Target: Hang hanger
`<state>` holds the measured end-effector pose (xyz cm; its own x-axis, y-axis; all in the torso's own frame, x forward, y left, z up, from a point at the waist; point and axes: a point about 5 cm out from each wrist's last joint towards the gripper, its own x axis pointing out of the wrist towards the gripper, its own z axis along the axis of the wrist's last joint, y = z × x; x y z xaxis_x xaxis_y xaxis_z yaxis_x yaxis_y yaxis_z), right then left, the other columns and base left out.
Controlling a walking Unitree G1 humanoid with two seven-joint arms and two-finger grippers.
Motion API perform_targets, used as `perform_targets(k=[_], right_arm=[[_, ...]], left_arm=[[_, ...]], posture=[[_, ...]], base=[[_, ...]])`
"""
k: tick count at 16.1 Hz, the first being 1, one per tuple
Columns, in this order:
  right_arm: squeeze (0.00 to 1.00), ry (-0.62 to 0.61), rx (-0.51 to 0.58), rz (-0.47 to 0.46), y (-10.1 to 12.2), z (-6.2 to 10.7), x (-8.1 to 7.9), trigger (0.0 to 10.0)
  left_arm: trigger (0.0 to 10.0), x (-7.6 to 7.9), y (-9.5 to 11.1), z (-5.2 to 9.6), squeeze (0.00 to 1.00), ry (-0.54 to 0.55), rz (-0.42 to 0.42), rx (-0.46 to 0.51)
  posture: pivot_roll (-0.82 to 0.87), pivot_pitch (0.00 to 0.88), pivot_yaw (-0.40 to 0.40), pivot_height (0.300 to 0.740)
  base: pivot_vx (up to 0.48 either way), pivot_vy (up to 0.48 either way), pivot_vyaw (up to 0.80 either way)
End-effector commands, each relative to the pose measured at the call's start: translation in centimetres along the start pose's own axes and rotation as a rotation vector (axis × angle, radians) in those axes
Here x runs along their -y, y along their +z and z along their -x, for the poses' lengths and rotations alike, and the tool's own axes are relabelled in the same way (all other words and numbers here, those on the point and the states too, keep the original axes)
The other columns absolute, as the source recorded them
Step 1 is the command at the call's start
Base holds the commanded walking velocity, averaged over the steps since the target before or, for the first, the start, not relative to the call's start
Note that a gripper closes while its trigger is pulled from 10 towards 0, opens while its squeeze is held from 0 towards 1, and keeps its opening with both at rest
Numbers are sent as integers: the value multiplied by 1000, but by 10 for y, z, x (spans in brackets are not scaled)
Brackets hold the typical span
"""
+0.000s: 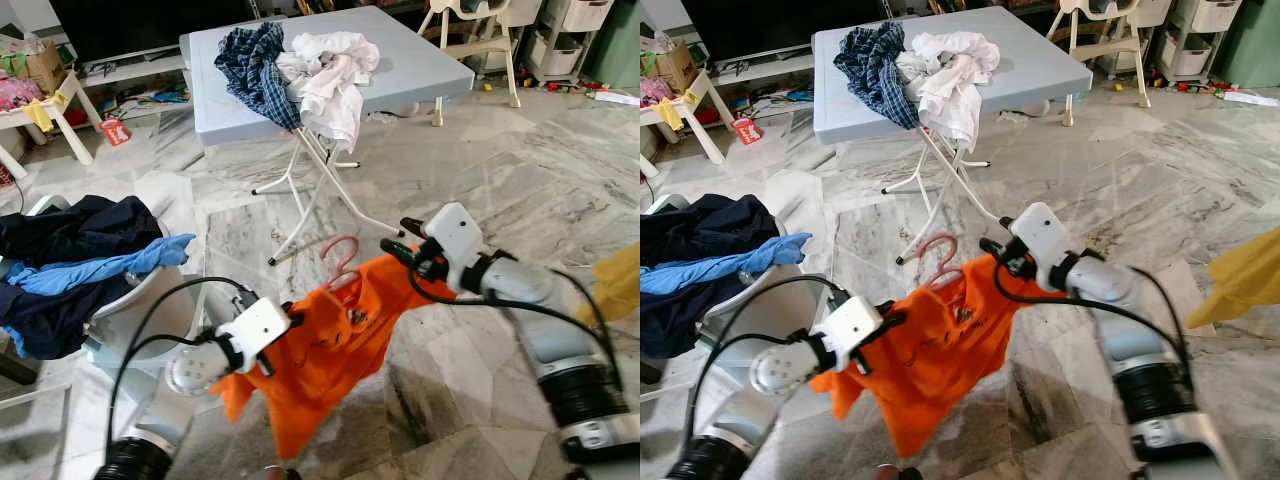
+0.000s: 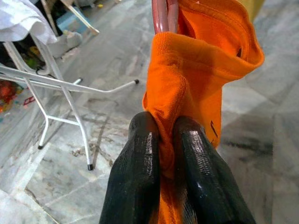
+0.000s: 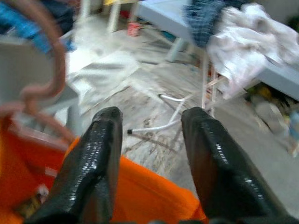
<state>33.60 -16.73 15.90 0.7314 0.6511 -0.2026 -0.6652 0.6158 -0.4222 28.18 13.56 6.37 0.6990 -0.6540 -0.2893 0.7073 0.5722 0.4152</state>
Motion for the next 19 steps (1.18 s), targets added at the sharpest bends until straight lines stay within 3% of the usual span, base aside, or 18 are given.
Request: perform_targets(k=[1, 4, 6, 9, 12, 15, 16, 17, 18, 19], right_arm=[[1000, 70, -1, 71, 3, -2, -3, 10000], [1000, 343, -88, 228, -7, 9, -17, 10000], [1000, 434, -135, 310, -13, 9, -22, 10000], [1000, 486, -179, 408, -22, 2, -29, 10000], [1000, 496, -222, 423, -29, -1, -30, 10000], [1000, 484, -215, 408, -27, -4, -23, 10000], [98, 513, -189, 348, -22, -4, -22, 10000], [98, 528, -185, 336, -21, -4, -23, 10000], [0, 569, -181, 317, -19, -1, -24, 10000], [0, 603, -183, 299, -17, 3, -23, 10000]], left_arm=[[0, -9, 5, 2, 0, 0, -21, 32], [0, -10, 7, 7, 0, -107, -77, 40], [0, -10, 13, 8, 0, -160, -127, 54], [0, -10, 24, 5, 0, -207, -195, 82], [0, -9, 28, 6, 0, -227, -214, 91], [0, -9, 19, 10, 0, -247, -237, 51], [0, -10, 14, 10, 0, -235, -230, 29], [0, -11, 12, 10, 0, -231, -229, 22], [0, -14, 7, 9, 0, -218, -258, 0], [0, -18, 4, 9, 0, -208, -260, -18]], posture=[[-52, 25, 87, 740], [-55, 29, 91, 740], [-58, 30, 91, 740], [-52, 29, 88, 740], [-44, 27, 86, 740], [-41, 27, 87, 740], [-41, 27, 86, 740], [-42, 28, 86, 740], [-44, 28, 86, 740], [-47, 28, 85, 740]], base=[[0, 0, 0], [0, 0, 0], [0, 0, 0], [0, 0, 0], [0, 0, 0], [0, 0, 0], [0, 0, 0], [0, 0, 0], [0, 0, 0], [0, 0, 0]])
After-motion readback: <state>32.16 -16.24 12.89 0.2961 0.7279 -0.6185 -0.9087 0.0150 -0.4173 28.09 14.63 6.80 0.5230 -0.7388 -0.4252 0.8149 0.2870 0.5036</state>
